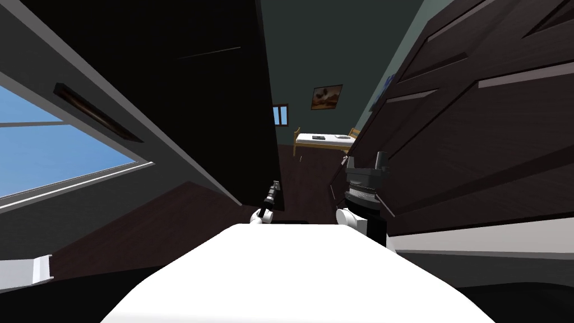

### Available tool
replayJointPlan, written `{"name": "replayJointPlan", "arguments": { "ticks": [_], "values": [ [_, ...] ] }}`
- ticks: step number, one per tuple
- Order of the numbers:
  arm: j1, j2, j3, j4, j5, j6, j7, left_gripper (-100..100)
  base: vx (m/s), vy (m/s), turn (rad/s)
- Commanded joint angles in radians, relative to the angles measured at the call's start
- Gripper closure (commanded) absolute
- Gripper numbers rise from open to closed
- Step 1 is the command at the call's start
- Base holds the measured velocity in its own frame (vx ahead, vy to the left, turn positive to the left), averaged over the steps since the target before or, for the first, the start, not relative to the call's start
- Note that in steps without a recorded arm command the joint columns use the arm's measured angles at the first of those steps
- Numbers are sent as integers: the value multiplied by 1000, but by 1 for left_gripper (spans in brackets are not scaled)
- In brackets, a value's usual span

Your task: Push the door open

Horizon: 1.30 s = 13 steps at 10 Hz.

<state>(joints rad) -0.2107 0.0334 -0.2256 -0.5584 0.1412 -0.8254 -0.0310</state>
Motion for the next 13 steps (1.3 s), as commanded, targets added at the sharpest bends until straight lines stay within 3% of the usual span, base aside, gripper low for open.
{"name": "replayJointPlan", "arguments": {
  "ticks": [1,2,8,13],
  "values": [
    [-1,1,1,-1,1,-2,1,100,0,0,0],
    [0,12,14,2,7,0,-4,100,77,-47,24],
    [0,33,48,5,24,-1,-13,100,148,-64,32],
    [-2,53,103,9,51,-2,-28,100,158,-67,68]
  ]
}}
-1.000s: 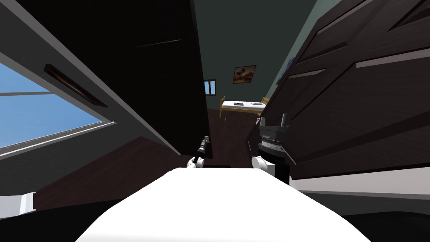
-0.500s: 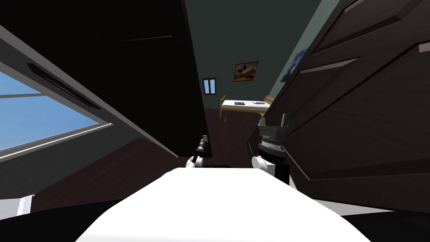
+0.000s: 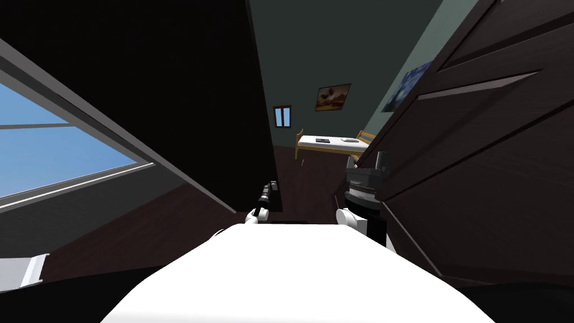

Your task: Push the door open

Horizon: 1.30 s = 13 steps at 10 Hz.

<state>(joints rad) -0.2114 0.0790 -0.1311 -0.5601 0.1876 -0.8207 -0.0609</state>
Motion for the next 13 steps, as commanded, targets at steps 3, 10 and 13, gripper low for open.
{"name": "replayJointPlan", "arguments": {
  "ticks": [3,10,13],
  "values": [
    [2,-4,2,-4,5,3,0,-100,-145,-53,41],
    [5,-15,7,-4,15,-1,1,-100,-108,-40,26],
    [9,-11,11,0,19,-12,-3,-100,226,-6,-27]
  ]
}}
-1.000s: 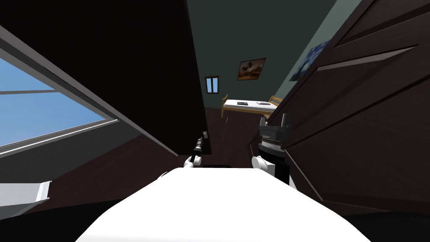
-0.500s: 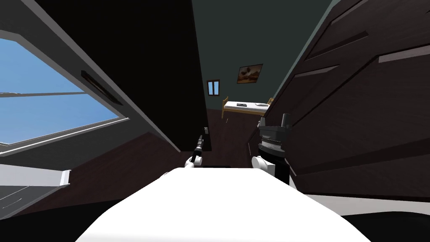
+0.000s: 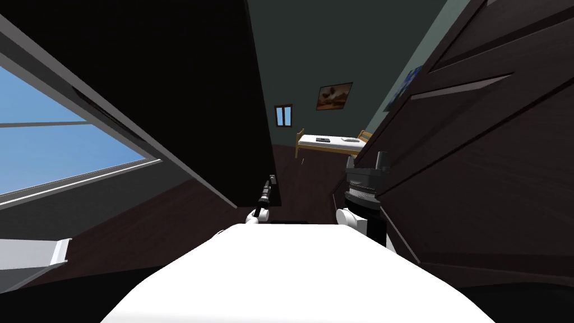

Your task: Push the door open

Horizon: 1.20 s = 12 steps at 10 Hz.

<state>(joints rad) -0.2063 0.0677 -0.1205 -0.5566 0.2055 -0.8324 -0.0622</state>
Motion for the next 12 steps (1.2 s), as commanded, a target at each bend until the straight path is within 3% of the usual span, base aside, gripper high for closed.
{"name": "replayJointPlan", "arguments": {
  "ticks": [1,6,7,12],
  "values": [
    [5,0,2,-3,2,-4,-3,-100,194,-41,-37],
    [10,-6,5,1,6,-15,-5,-100,164,-18,-16],
    [10,-6,5,1,6,-15,-5,100,-16,-1,-9],
    [10,-6,5,1,6,-15,-5,100,-11,1,-3]
  ]
}}
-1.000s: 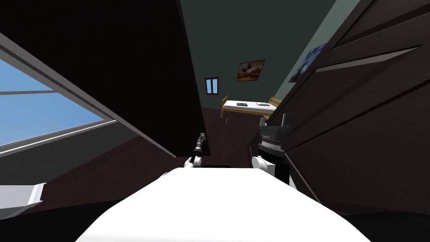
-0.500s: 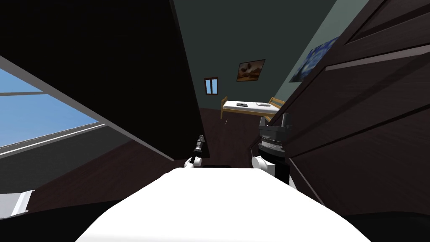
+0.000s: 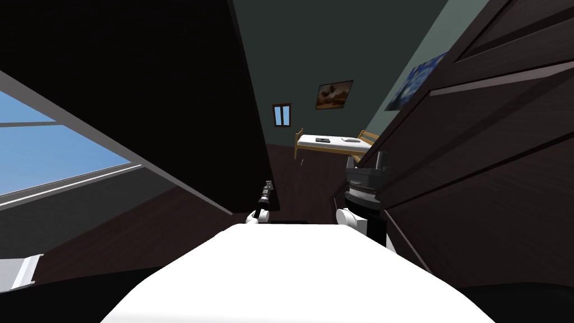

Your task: Push the door open

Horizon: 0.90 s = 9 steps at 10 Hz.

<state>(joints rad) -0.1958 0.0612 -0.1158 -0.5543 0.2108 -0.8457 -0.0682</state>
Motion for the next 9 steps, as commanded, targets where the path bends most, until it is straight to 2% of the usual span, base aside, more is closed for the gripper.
{"name": "replayJointPlan", "arguments": {
  "ticks": [1,6,7,9],
  "values": [
    [0,7,13,1,7,0,-3,100,110,-28,15],
    [-1,24,54,6,29,1,-15,100,183,-52,45],
    [-1,24,54,6,29,1,-15,100,128,-29,19],
    [-2,34,85,9,45,1,-23,100,206,-48,57]
  ]
}}
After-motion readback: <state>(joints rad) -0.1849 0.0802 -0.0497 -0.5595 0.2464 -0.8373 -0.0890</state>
